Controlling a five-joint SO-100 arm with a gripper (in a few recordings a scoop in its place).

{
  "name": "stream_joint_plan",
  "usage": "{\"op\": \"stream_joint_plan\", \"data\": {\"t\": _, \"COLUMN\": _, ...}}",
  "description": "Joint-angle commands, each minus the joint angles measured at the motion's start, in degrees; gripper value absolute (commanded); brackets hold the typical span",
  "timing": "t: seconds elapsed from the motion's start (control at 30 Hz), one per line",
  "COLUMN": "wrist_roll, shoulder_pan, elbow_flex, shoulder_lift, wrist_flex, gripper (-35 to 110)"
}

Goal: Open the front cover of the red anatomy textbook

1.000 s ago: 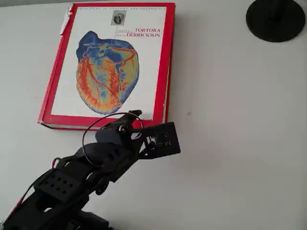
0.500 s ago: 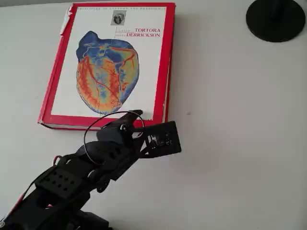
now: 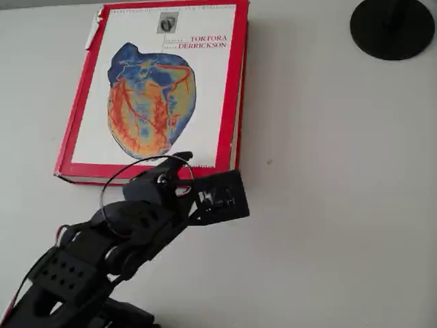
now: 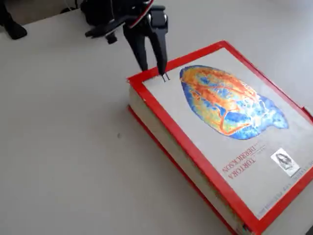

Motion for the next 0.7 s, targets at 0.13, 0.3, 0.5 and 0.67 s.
{"op": "stream_joint_plan", "data": {"t": 0.13, "wrist_roll": 2.02, "shoulder_pan": -5.8, "elbow_flex": -11.07, "shoulder_lift": 9.14, "wrist_flex": 6.15, "gripper": 20}}
{"op": "stream_joint_plan", "data": {"t": 0.3, "wrist_roll": 2.11, "shoulder_pan": -7.47, "elbow_flex": -17.31, "shoulder_lift": 11.07, "wrist_flex": 12.22, "gripper": 20}}
{"op": "stream_joint_plan", "data": {"t": 0.5, "wrist_roll": 2.55, "shoulder_pan": -11.25, "elbow_flex": -27.16, "shoulder_lift": 14.41, "wrist_flex": 21.97, "gripper": 20}}
{"op": "stream_joint_plan", "data": {"t": 0.67, "wrist_roll": 3.08, "shoulder_pan": -15.73, "elbow_flex": -37.09, "shoulder_lift": 13.45, "wrist_flex": 29.27, "gripper": 20}}
